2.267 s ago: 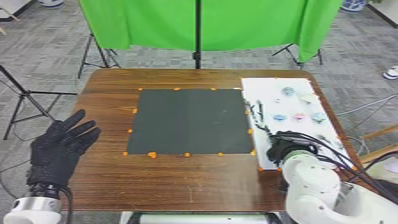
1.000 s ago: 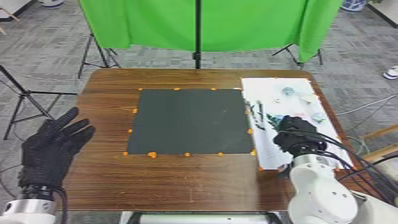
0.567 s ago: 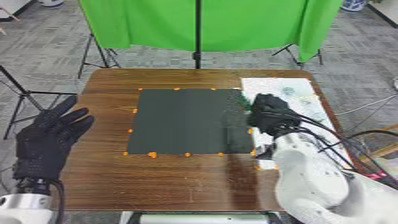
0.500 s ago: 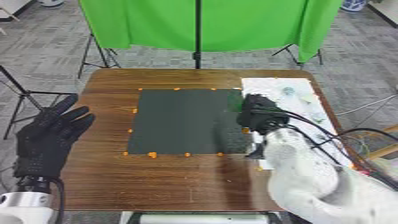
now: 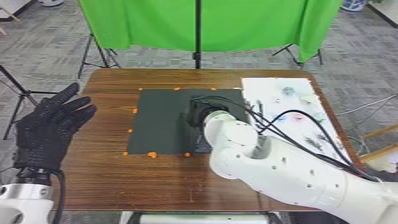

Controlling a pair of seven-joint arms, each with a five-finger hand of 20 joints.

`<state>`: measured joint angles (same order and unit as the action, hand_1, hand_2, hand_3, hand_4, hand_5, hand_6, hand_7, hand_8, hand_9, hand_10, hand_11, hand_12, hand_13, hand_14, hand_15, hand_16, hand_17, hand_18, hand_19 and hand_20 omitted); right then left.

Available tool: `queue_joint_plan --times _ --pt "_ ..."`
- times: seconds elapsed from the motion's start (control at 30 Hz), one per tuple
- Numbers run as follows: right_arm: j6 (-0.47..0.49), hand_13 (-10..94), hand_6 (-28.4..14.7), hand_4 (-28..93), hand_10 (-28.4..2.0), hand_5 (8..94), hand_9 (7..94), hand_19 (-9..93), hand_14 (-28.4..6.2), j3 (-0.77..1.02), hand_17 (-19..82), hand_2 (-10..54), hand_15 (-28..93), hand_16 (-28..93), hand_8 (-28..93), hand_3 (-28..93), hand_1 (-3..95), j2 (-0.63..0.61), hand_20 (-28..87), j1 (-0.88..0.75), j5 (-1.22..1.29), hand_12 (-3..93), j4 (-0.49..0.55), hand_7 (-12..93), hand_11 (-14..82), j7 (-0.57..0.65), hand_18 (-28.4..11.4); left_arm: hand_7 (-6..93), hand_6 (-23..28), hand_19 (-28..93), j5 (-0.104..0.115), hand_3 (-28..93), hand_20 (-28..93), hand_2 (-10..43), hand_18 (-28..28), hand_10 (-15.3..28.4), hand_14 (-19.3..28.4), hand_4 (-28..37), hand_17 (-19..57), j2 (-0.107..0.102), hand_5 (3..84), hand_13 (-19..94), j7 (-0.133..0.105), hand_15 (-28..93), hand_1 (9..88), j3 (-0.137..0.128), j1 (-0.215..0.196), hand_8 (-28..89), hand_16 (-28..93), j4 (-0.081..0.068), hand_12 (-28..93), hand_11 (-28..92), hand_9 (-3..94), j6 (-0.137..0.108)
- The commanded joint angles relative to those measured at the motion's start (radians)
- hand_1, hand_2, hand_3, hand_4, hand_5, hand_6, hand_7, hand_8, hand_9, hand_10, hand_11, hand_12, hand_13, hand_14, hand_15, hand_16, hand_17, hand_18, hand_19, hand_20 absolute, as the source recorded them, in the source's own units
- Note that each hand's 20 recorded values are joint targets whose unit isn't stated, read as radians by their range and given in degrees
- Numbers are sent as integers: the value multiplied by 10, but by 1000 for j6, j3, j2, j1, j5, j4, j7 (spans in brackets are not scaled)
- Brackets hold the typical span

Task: Arrange flowers

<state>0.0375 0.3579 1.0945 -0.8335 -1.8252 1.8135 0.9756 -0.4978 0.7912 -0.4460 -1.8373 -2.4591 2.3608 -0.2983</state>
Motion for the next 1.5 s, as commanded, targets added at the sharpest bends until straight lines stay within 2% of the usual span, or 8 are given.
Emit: queue_joint_plan --times 0.03,0.2,0.33,0.57,0.77,0.87,1.13,1.5 --pt "8 872 -53 -192 -134 838 916 932 -69 -57 581 -95 683 212 253 765 518 132 369 67 134 213 -93 296 355 70 -195 106 103 569 -3 775 132 82 229 210 264 -283 -91 -42 370 219 17 571 197 49 91 -78 -115 -29 108 315 316 21" --pt "-1 871 -48 -193 -134 837 916 932 -71 -72 580 -95 684 212 250 762 518 151 371 84 198 211 -130 298 357 102 -196 106 104 566 -11 777 135 80 226 211 262 -283 -90 -62 370 213 31 576 197 110 191 -78 -116 -49 105 320 312 43" --pt "-9 871 -43 -195 -131 837 915 932 -73 -86 579 -95 685 212 246 758 516 160 372 101 218 210 -143 300 362 118 -197 105 104 559 -17 780 137 79 218 208 244 -283 -86 -75 372 209 39 584 196 119 223 -80 -118 -55 102 333 307 55" --pt "8 874 -33 -220 -125 840 920 932 -74 -80 577 -95 680 211 222 733 520 188 372 85 246 206 -156 298 360 116 -199 110 106 549 -11 787 143 74 207 202 222 -283 -79 -82 372 204 22 599 198 125 211 -85 -130 -50 84 366 296 47" --pt "-47 876 -21 -257 -117 844 926 932 -74 -102 568 -95 677 211 183 710 522 196 374 99 280 208 -156 288 363 94 -198 114 108 540 -7 791 150 72 198 198 207 -283 -75 -83 373 199 13 616 198 115 191 -89 -143 -44 66 399 287 40" --pt "-97 880 -14 -270 -110 849 934 932 -71 -111 568 -95 674 211 167 703 521 186 372 108 307 208 -154 282 365 122 -197 115 109 536 -18 792 152 71 194 193 193 -283 -72 -82 373 200 62 616 198 145 256 -90 -149 -65 58 411 281 68" --pt "-155 890 -13 -281 -106 863 937 932 -69 -121 570 -95 665 210 132 689 491 179 373 112 333 203 -154 261 378 167 -196 126 107 522 -32 795 161 71 186 186 174 -283 -67 -68 371 202 144 619 199 177 341 -98 -158 -97 27 448 272 115" --pt "-139 874 -23 -283 -110 847 930 932 -75 -96 555 -95 655 219 -91 701 401 177 359 94 407 211 -139 243 356 138 -197 131 109 512 -36 800 168 71 183 183 168 -283 -65 -62 372 203 171 633 202 196 379 -104 -163 -113 8 470 269 132"
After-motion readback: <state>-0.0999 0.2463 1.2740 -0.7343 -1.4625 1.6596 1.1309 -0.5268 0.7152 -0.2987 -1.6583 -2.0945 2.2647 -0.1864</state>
